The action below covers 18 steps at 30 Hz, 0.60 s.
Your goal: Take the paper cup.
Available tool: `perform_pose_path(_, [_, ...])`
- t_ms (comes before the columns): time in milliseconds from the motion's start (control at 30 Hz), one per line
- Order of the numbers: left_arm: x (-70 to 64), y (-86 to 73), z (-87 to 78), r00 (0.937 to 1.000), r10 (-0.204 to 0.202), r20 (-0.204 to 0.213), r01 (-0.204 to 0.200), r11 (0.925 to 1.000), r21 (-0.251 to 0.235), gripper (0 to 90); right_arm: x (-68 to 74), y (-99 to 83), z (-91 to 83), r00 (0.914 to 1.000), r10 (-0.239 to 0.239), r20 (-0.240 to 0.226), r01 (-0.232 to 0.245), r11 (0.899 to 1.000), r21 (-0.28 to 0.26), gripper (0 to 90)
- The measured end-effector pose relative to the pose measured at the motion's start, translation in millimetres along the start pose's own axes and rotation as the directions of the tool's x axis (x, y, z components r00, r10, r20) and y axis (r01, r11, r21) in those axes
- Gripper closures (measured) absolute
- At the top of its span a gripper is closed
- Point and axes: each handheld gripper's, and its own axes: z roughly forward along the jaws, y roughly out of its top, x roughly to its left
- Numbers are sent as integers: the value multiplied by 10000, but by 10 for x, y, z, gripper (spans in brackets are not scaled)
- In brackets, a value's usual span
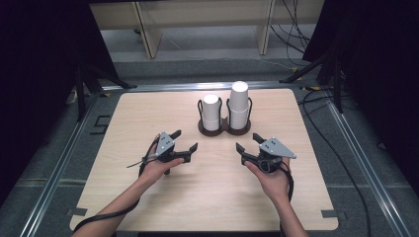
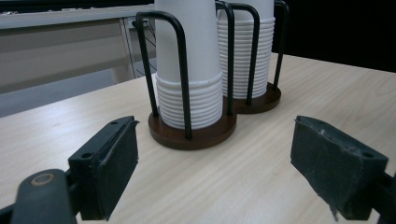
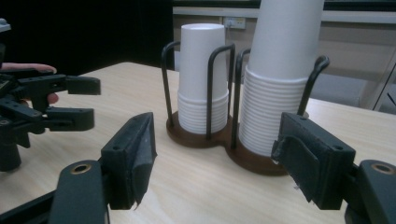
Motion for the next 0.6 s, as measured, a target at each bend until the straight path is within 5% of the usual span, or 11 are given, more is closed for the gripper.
perform_pose_path(300, [60, 157, 322, 9988, 467, 117, -466, 9989, -79, 147, 20, 164, 232, 9997, -264, 2, 264, 9995, -181, 293])
perform_pose_path(600, [115, 160, 576, 9983, 575, 57, -577, 9970, 506, 153, 89, 387, 535, 9992, -349, -213, 350, 9994, 31, 306])
